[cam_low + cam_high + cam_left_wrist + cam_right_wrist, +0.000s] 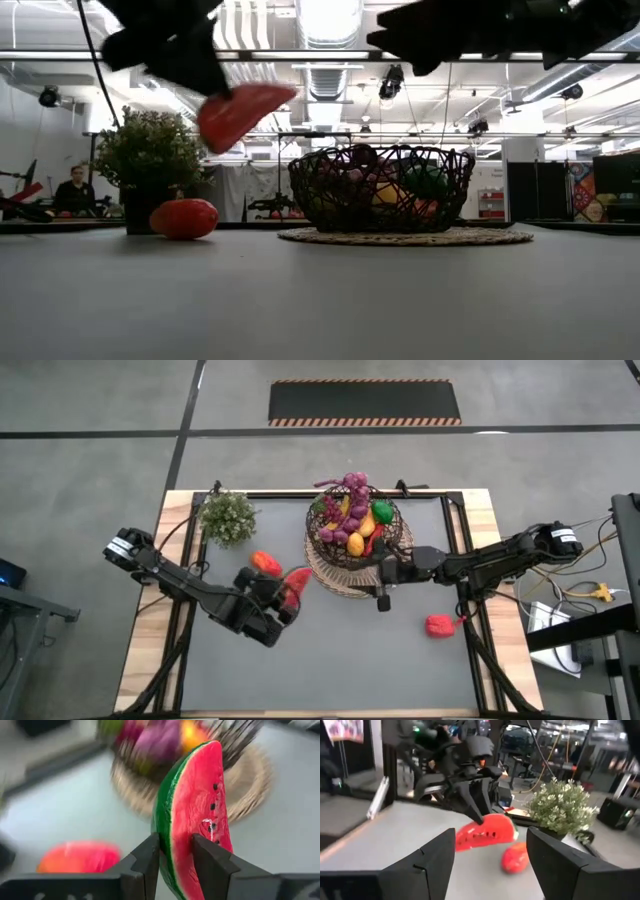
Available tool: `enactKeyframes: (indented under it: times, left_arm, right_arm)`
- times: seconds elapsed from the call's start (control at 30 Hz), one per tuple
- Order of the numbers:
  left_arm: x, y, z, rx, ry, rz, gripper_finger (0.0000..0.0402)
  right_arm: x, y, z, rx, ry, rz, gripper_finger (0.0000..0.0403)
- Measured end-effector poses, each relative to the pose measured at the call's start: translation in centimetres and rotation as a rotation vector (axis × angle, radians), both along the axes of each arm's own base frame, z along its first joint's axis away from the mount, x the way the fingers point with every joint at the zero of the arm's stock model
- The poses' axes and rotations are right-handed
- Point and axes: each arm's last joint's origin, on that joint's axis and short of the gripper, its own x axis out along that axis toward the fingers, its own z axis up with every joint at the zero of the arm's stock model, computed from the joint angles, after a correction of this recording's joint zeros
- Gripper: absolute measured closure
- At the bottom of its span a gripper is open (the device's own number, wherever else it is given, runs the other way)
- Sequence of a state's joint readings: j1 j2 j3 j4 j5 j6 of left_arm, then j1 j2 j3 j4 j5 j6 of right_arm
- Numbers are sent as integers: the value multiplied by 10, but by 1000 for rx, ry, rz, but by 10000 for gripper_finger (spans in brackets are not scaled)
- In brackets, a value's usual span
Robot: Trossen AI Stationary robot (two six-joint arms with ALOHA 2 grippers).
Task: Build produce basket
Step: Put the watermelon into the black wire basket
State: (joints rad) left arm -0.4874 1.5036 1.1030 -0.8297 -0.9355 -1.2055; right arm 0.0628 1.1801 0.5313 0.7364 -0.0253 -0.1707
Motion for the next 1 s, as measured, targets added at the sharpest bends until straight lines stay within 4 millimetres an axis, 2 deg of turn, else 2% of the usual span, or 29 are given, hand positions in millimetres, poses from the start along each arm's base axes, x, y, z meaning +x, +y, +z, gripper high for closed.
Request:
enactKeyframes:
  times: [0.17,0.3,0.47,0.73,1.0]
  left_arm:
    - [18,-6,14,251,-103,-65,307]
    - [31,-10,28,423,-159,-51,307]
    - [51,-16,42,513,-205,-78,307]
    - [83,-19,33,586,-259,-68,307]
    - [88,-20,26,587,-261,-65,307]
  right_arm:
    - [4,-1,10,181,-22,-4,144]
    - [5,-1,12,207,-27,-12,127]
    - [5,-1,13,202,-36,-11,122]
    - [5,-1,14,219,-51,-33,138]
    - [4,-3,11,180,-18,-64,161]
